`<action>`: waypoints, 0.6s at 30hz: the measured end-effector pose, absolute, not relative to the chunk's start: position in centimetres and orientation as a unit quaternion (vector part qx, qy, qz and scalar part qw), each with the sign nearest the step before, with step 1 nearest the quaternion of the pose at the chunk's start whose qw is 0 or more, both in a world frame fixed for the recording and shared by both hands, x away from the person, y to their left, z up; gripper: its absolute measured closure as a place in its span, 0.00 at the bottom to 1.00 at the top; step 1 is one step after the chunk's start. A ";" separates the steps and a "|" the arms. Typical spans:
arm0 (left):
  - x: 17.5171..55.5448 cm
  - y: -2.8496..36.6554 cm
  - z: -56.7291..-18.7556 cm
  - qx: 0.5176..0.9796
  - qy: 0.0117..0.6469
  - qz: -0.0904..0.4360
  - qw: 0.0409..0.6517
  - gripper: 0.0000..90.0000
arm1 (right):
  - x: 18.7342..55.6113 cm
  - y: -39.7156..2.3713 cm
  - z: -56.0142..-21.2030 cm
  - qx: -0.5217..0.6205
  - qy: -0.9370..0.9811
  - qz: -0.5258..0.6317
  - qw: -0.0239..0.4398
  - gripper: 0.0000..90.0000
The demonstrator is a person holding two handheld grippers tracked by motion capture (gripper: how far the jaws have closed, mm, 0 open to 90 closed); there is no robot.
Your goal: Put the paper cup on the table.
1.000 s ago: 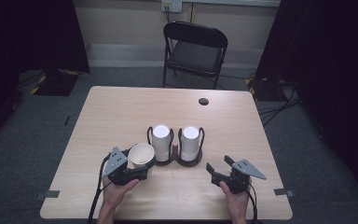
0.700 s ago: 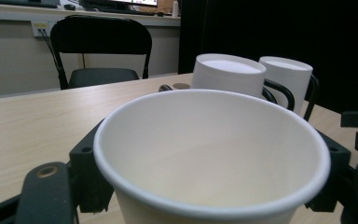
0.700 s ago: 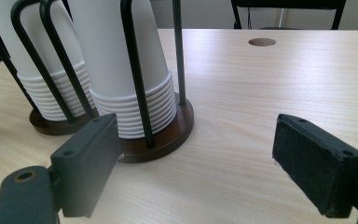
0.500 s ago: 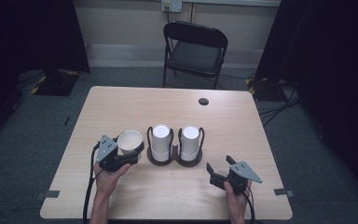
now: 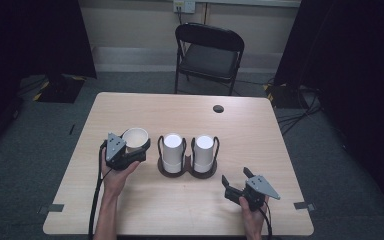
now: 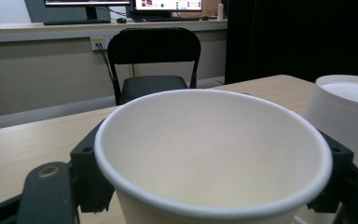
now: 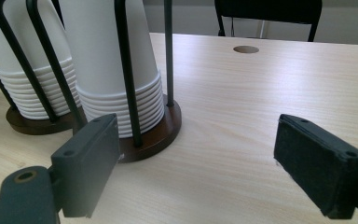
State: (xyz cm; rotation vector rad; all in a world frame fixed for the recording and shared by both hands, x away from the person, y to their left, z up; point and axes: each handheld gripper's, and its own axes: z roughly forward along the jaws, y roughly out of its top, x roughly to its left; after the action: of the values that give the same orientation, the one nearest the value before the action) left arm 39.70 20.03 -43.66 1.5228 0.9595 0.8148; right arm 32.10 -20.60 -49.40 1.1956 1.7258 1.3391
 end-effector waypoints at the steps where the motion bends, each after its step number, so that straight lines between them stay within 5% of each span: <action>1: 40.0 20.2 -43.7 0.643 0.406 0.345 0.550 0.24 | 32.1 -20.6 -49.4 0.455 0.656 0.510 0.320 0.16; 18: 43.0 20.6 -46.9 0.665 0.432 0.312 0.522 0.22 | 32.1 -20.5 -49.4 0.456 0.660 0.503 0.322 0.16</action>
State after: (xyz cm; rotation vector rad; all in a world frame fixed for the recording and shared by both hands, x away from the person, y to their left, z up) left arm 42.96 20.61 -46.87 1.5937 1.0355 0.7485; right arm 32.15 -20.45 -49.39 1.1981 1.7334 1.3205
